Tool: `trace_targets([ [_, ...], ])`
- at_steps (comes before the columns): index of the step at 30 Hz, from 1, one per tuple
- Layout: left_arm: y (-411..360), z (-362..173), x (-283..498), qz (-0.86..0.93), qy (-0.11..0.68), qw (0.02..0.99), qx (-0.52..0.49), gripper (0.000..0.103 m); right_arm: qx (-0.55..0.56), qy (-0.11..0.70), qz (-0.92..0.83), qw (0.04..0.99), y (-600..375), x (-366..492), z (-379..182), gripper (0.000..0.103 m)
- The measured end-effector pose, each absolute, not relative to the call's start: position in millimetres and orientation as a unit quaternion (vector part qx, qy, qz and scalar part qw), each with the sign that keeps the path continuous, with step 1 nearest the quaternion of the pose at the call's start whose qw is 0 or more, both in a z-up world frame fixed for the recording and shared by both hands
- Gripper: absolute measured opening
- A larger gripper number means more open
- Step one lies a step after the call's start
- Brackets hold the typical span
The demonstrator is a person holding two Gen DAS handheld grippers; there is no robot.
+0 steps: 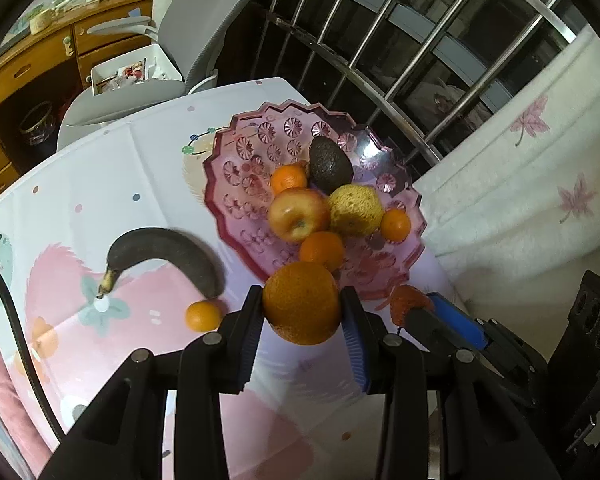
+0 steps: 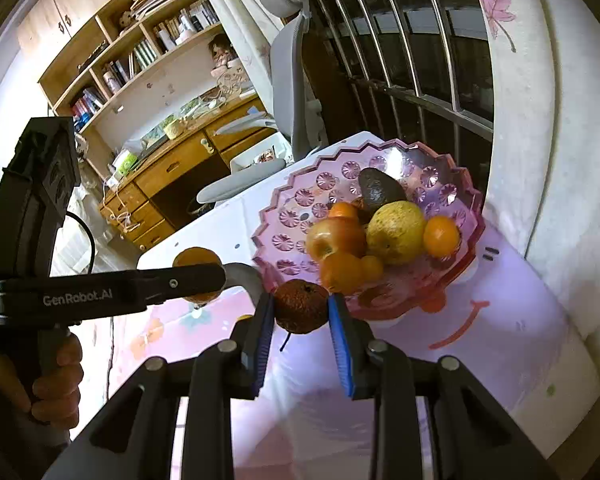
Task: Organize fruits
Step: 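Carry both fruits over the pink bowl and open both tools, then move both tools toward the banana and the last small orange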
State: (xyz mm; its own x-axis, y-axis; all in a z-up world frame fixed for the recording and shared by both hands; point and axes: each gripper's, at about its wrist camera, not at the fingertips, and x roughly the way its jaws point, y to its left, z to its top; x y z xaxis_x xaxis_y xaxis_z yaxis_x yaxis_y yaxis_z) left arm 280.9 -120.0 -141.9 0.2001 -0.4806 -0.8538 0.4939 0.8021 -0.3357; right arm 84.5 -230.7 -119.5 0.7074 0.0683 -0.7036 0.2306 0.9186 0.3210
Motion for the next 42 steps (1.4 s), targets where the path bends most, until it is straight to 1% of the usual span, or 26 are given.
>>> trace_targets([
  [13, -171.1, -157.8, 301.7, -0.251, 0.563, 0.787, -0.002, 0.038, 0.178, 0.404, -0.026, 0.897, -296.5, 104.9, -126.7, 0.029],
  [15, -175.8, -157.6, 303.5, -0.241, 0.568, 0.787, -0.005, 0.048, 0.179, 0.412, -0.027, 0.893, -304.2, 108.8, -127.8, 0.029],
  [16, -176.6, -156.0, 303.7, -0.235, 0.568, 0.789, -0.008, 0.058, 0.181, 0.419, -0.025, 0.890, -308.1, 112.1, -128.1, 0.030],
  [17, -176.7, -153.4, 303.8, -0.230, 0.565, 0.792, -0.011, 0.063, 0.183, 0.423, -0.022, 0.887, -310.7, 114.5, -128.0, 0.031],
  [19, -175.0, -146.7, 304.2, -0.216, 0.563, 0.798, -0.016, 0.065, 0.188, 0.430, -0.014, 0.883, -316.8, 118.8, -125.9, 0.043],
  [21, -170.2, -140.5, 303.5, -0.198, 0.562, 0.803, -0.020, 0.068, 0.187, 0.429, -0.005, 0.884, -320.6, 122.4, -120.5, 0.047],
  [23, -161.5, -134.6, 302.3, -0.178, 0.559, 0.810, -0.026, 0.070, 0.183, 0.426, 0.009, 0.886, -323.8, 126.3, -115.8, 0.048],
  [32, -103.5, -131.3, 290.7, -0.092, 0.557, 0.824, -0.051, 0.071, 0.181, 0.462, 0.069, 0.866, -312.1, 150.6, -111.8, 0.050],
  [36, -83.1, -139.7, 281.2, -0.071, 0.557, 0.826, -0.053, 0.071, 0.175, 0.477, 0.105, 0.855, -295.0, 162.4, -105.6, 0.050],
  [42, -70.4, -161.1, 269.1, -0.063, 0.555, 0.829, -0.034, 0.071, 0.137, 0.493, 0.156, 0.845, -265.7, 186.0, -94.7, 0.050],
])
